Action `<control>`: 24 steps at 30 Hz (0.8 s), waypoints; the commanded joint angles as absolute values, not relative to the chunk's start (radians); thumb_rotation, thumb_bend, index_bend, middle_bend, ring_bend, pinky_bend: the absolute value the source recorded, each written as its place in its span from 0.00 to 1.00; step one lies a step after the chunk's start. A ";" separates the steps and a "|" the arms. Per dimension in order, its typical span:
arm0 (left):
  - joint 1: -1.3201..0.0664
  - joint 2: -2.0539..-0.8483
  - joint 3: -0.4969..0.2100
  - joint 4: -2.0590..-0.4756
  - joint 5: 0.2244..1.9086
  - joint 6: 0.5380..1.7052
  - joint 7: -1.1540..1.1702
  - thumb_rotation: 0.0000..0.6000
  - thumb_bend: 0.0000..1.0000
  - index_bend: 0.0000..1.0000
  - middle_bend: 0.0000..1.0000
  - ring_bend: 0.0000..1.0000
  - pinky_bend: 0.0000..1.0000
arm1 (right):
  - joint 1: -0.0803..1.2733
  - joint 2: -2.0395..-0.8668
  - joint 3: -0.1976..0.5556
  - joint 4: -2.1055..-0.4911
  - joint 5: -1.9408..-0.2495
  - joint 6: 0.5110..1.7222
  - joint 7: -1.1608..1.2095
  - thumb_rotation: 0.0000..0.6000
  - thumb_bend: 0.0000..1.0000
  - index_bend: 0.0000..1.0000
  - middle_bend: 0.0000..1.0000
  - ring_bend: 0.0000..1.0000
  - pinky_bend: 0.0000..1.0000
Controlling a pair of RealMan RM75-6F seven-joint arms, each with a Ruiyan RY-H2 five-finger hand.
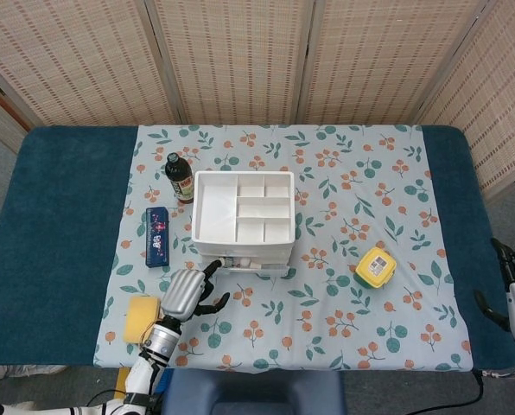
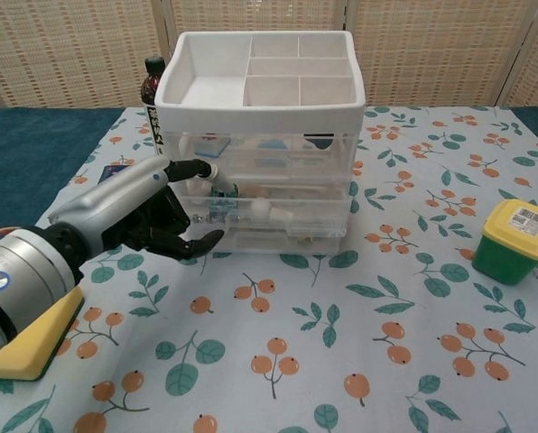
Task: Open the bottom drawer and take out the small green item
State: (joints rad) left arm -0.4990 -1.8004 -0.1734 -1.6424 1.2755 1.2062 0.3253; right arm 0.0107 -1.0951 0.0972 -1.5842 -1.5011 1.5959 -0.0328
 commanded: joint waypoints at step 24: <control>-0.549 -1.833 -0.173 -1.616 1.233 1.204 0.482 1.00 0.34 0.25 1.00 1.00 1.00 | 0.007 -1.097 0.099 -1.571 -1.495 1.594 -0.020 1.00 0.32 0.02 0.16 0.04 0.04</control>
State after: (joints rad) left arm -0.5474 -1.8323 -0.1728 -1.6169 1.2334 1.2042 0.4811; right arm 0.0067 -1.0971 0.0991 -1.5712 -1.4949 1.5939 -0.0193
